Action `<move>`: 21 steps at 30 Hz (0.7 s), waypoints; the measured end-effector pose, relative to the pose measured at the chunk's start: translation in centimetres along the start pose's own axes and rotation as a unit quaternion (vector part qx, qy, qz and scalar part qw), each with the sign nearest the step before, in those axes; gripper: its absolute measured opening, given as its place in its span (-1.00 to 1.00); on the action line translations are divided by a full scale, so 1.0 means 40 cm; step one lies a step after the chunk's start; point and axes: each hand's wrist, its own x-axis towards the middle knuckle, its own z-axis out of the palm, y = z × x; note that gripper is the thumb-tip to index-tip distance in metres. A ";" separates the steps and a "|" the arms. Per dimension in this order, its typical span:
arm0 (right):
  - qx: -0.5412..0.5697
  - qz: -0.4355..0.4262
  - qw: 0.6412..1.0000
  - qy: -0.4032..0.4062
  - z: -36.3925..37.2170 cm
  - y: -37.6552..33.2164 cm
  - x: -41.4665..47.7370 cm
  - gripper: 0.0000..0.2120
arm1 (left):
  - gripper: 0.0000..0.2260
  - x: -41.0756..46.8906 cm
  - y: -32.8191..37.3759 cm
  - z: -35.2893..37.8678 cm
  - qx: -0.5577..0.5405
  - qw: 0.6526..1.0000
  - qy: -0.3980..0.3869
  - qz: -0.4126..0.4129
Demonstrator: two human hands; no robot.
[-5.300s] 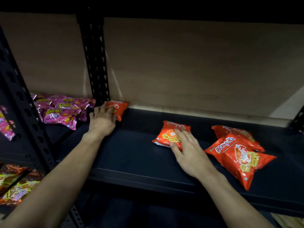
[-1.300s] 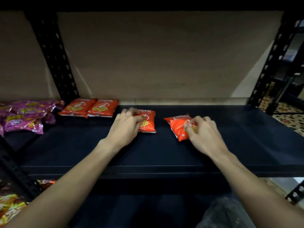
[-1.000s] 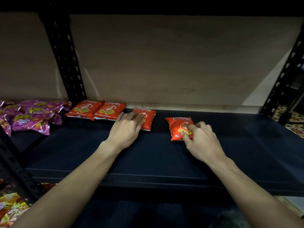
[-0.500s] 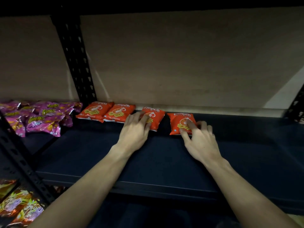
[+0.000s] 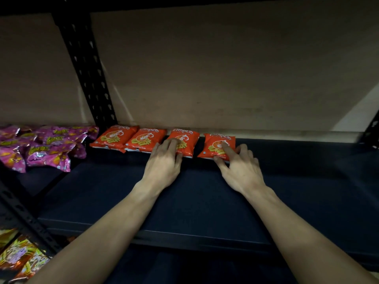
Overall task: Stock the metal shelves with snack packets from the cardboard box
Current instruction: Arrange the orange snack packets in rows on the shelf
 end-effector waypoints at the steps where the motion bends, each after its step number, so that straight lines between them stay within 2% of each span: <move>1: 0.002 -0.003 1.000 0.000 0.002 0.000 0.005 -0.44 | -0.67 -0.001 0.001 0.000 -0.002 1.000 0.003 -0.001; 7: 0.032 -0.022 0.999 -0.013 0.007 -0.001 0.041 -0.48 | -0.74 -0.002 -0.006 0.007 -0.014 1.000 0.013 0.001; 21: 0.039 -0.029 0.999 -0.001 0.017 -0.021 0.066 -0.53 | -0.67 -0.003 -0.003 0.013 0.037 0.999 0.017 0.012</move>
